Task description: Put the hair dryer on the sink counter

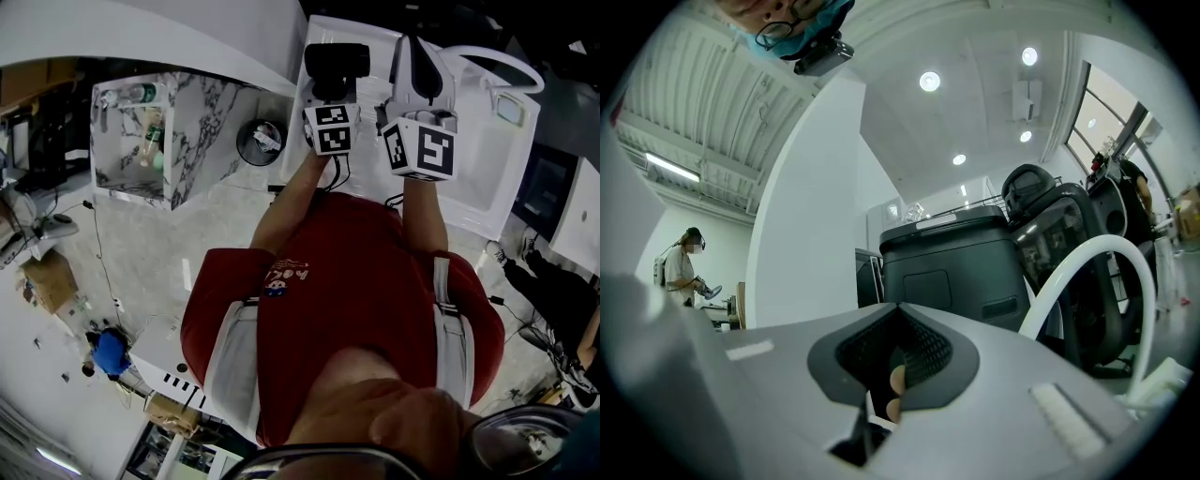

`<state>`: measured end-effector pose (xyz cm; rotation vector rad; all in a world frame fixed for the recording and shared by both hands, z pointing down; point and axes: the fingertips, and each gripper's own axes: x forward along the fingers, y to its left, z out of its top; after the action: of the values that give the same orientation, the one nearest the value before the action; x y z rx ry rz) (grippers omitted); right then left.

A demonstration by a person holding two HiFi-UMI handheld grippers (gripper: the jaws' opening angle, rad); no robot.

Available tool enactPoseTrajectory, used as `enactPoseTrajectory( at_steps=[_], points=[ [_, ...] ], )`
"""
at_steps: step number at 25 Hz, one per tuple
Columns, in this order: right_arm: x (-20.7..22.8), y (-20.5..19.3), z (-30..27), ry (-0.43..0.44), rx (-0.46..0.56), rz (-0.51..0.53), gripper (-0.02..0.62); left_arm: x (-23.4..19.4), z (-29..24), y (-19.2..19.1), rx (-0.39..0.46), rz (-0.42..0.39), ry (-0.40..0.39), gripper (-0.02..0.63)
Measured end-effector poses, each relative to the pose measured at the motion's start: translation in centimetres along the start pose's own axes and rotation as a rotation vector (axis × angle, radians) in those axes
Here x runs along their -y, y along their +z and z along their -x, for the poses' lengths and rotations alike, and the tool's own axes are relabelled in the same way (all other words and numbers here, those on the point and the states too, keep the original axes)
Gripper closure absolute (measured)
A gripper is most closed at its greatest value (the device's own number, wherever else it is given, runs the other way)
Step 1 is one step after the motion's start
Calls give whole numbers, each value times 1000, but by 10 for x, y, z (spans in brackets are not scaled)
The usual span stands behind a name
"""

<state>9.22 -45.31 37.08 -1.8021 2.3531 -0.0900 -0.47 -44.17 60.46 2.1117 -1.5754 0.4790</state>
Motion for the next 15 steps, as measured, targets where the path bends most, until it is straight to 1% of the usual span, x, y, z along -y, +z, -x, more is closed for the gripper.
enactPoseTrajectory(
  at_steps=[2, 5, 7, 10, 12, 15],
  points=[
    [1, 1, 0, 1, 0, 3, 594, 2, -3, -10, -34, 0, 0, 405],
    [1, 0, 1, 3, -1, 10, 594, 5, -9, -24, -85, 34, -29, 405],
    [1, 0, 2, 0, 1, 7, 594, 7, -13, -35, -124, 42, -43, 405],
    [2, 0, 3, -4, 0, 9, 594, 9, -17, -52, -187, 47, -43, 405],
    [3, 0, 4, -9, 0, 4, 594, 10, -23, -63, -224, 39, -45, 405],
    [5, -1, 5, -12, -2, 5, 594, 12, -31, -76, -277, 1, -55, 405]
  ],
)
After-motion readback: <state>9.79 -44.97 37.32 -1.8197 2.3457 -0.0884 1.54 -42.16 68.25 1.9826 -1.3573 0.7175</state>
